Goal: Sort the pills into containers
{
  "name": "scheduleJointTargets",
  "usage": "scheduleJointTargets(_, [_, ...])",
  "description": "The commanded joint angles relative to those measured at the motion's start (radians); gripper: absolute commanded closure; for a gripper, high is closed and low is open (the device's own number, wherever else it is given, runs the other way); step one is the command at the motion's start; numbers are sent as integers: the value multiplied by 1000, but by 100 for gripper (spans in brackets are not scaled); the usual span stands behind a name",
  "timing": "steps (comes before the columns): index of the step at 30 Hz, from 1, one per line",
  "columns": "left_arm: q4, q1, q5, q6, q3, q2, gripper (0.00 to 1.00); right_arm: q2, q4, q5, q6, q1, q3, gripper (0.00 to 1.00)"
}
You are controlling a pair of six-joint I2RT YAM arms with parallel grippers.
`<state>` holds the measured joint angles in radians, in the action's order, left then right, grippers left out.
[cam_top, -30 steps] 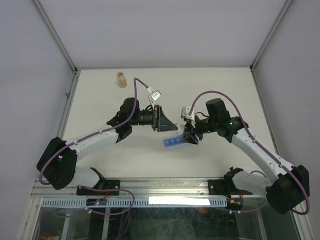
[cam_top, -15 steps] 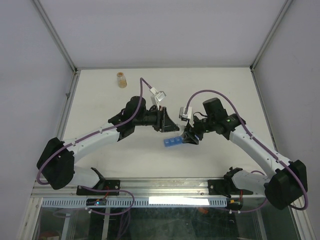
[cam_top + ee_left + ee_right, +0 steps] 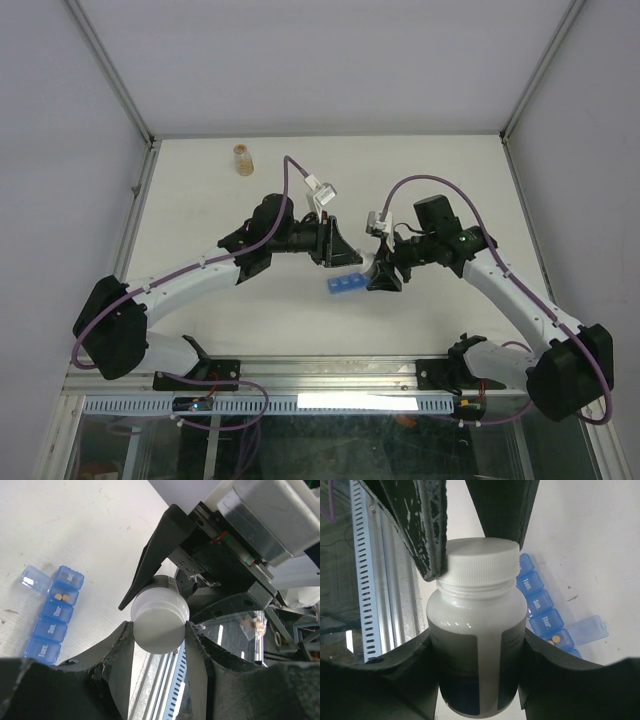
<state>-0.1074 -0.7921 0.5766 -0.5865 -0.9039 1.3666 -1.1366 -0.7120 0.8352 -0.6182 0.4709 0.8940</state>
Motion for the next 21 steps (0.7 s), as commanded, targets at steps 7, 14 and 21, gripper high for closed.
scheduleJointTargets(7, [-86, -76, 202, 196, -3, 2, 78, 46, 130, 207, 12, -23, 52, 100])
scheduleJointTargets(14, [9, -79, 361, 648, -14, 5, 79, 69, 118, 234, -13, -36, 48, 100])
scheduleJointTargets(21, [8, -72, 356, 802, -74, -9, 68, 82, 106, 243, -31, -41, 49, 100])
